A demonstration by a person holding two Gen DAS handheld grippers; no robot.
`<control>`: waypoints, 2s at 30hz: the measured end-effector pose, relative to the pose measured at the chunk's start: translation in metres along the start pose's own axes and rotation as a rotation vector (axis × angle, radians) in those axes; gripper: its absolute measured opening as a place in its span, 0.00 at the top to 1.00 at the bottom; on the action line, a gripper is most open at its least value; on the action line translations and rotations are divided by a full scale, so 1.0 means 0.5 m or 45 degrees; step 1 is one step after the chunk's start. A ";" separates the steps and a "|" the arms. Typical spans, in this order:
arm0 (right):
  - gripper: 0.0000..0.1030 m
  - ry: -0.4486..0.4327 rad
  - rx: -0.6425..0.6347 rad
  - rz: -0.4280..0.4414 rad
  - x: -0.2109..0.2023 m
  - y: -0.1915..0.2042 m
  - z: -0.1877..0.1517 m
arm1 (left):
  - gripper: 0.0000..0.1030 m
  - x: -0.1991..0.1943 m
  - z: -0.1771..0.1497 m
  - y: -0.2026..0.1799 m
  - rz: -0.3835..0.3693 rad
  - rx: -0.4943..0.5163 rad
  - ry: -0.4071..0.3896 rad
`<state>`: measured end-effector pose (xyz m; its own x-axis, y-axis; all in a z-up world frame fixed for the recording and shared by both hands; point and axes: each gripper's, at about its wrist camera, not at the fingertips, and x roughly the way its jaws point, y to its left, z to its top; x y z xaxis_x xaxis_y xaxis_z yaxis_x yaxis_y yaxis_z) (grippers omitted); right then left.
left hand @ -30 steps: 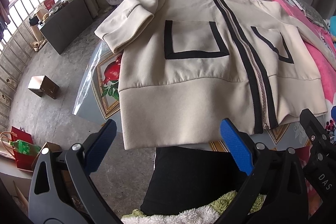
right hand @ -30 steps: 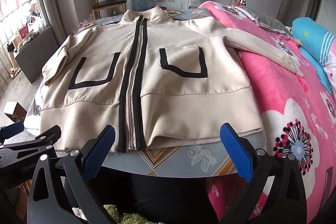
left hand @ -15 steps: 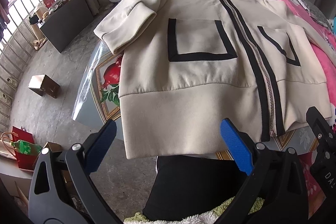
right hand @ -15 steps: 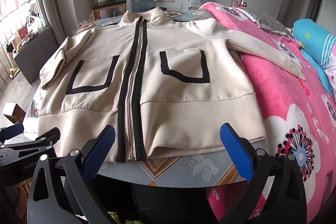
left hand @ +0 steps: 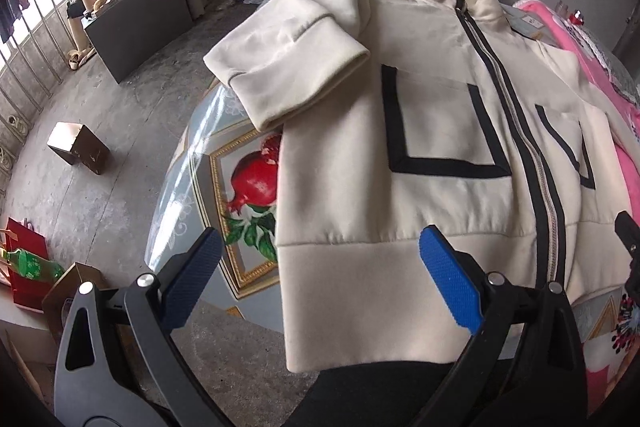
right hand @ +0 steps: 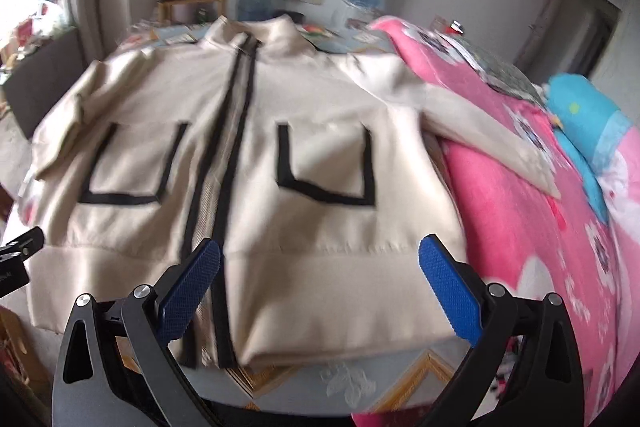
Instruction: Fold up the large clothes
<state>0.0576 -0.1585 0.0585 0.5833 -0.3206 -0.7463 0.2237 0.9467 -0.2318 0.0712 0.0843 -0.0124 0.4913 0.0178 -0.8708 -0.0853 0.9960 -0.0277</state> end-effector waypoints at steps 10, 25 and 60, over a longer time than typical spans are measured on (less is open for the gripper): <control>0.05 -0.043 0.051 0.970 0.069 0.097 0.206 | 0.07 0.010 0.065 0.066 -0.214 -0.001 -0.227; 0.67 0.617 -0.061 1.300 0.297 0.375 0.219 | 0.07 0.170 0.106 0.066 -0.165 -0.006 -0.020; 0.49 0.750 0.369 1.494 0.479 0.155 0.304 | 0.07 0.143 0.191 0.065 -0.139 0.028 -0.075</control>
<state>0.3334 -0.1666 -0.0436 0.1391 0.8000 -0.5836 0.0253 0.5863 0.8097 0.1863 0.1265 -0.0287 0.5468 -0.0860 -0.8328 -0.0096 0.9940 -0.1090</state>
